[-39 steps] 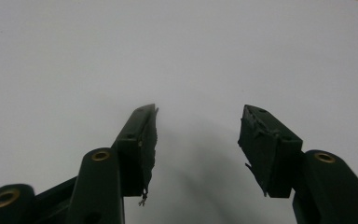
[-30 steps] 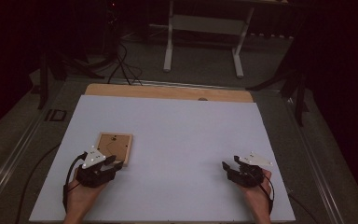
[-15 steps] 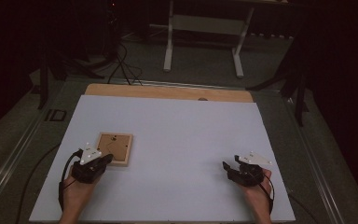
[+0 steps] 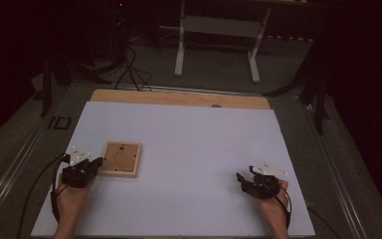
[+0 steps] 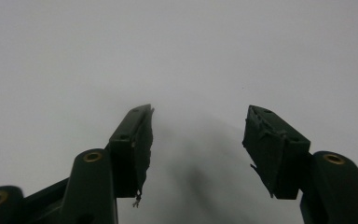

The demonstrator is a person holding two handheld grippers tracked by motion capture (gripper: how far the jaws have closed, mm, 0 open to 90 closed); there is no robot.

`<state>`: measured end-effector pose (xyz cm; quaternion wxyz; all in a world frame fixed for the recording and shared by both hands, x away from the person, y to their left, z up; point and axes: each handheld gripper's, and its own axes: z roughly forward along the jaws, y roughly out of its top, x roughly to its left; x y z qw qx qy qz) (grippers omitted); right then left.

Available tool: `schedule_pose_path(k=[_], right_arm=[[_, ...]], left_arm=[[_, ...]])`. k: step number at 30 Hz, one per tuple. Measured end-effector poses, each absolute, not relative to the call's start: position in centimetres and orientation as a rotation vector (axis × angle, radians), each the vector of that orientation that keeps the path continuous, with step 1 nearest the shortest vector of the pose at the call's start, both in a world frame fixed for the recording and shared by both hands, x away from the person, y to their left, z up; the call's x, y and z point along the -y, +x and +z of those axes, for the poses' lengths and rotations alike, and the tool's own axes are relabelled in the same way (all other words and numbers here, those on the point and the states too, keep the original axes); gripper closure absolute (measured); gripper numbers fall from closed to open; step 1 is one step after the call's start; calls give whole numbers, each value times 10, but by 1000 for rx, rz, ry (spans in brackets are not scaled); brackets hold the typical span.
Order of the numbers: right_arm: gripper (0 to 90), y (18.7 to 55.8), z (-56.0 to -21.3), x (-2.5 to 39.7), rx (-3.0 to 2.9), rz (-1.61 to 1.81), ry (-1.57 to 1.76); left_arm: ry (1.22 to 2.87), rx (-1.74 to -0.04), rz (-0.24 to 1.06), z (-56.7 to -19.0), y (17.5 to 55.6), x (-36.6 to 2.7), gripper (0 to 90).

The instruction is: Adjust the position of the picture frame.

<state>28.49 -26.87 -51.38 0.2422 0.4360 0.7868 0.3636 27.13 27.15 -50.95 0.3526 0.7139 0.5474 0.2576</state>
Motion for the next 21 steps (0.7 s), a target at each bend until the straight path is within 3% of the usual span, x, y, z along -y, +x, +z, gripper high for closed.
schedule_pose_path(k=[21], right_arm=[[404, 284, -513, 269, -2149, 1014, 1176]], left_arm=[[1860, -1512, 665, -523, 290, -287, 895]])
